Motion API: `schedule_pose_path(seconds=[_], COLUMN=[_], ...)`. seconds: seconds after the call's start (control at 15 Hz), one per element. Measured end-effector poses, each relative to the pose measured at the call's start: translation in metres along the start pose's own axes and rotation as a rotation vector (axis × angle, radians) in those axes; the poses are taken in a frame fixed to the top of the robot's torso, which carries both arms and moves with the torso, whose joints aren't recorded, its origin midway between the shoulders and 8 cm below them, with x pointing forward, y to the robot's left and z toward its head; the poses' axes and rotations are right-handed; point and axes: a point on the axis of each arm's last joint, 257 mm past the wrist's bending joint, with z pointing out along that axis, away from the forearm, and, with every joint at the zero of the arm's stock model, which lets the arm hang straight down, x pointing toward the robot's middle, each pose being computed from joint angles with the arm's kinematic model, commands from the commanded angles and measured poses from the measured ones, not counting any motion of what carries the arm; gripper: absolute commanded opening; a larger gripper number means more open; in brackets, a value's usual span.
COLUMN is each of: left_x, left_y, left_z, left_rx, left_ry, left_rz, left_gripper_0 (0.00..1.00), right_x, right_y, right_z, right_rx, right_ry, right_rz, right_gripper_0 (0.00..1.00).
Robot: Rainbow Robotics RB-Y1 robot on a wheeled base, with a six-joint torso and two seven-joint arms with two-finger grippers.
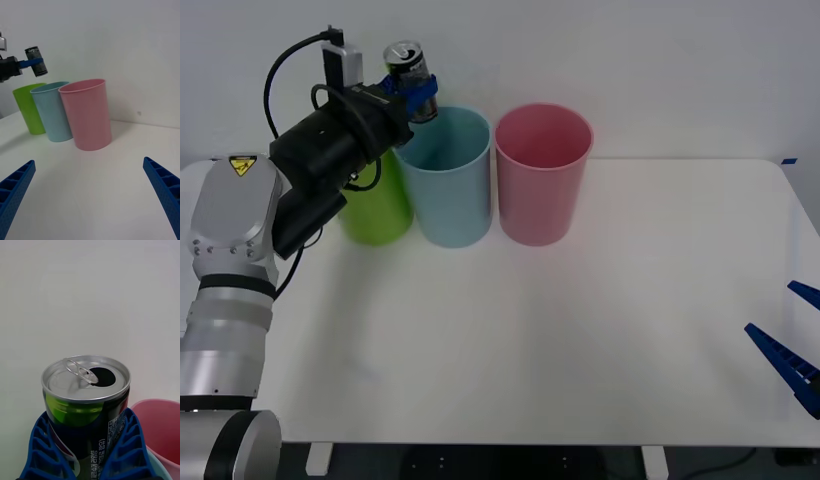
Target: Grasp the object on the table and drop it into the matching bin: aluminum can to the light blue bin, PET bottle to the pink bin.
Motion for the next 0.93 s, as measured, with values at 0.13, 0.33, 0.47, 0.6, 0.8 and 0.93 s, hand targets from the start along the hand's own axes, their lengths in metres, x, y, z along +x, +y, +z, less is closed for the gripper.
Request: schedule_pose_path(seconds=[0.13, 0.33, 0.47, 0.6, 0.8, 0.93], left_x=[0.001, 0.002, 0.003, 0.004, 0.004, 0.003], left_y=[-0.006, -0.011, -0.013, -0.014, -0.016, -0.017], left_z=[0.003, 0.006, 0.006, 0.007, 0.007, 0.008], left_rx=[0.012, 0.023, 0.027, 0.03, 0.034, 0.035], left_ry=[0.006, 0.009, 0.011, 0.014, 0.014, 0.01], left_rz=[0.001, 0.0, 0.002, 0.003, 0.004, 0.009], left_gripper_0=[0.0, 0.0, 0.0, 0.0, 0.6, 1.0], right_x=[0.0, 0.0, 0.0, 0.0, 0.0, 0.0], right_y=[0.0, 0.0, 0.0, 0.0, 0.0, 0.0], right_z=[0.0, 0.0, 0.0, 0.0, 0.0, 0.0], right_rx=[0.0, 0.0, 0.0, 0.0, 0.0, 0.0], right_ry=[0.0, 0.0, 0.0, 0.0, 0.0, 0.0], right_rz=[0.0, 0.0, 0.0, 0.0, 0.0, 0.0], right_gripper_0=[1.0, 1.0, 1.0, 1.0, 1.0, 1.0])
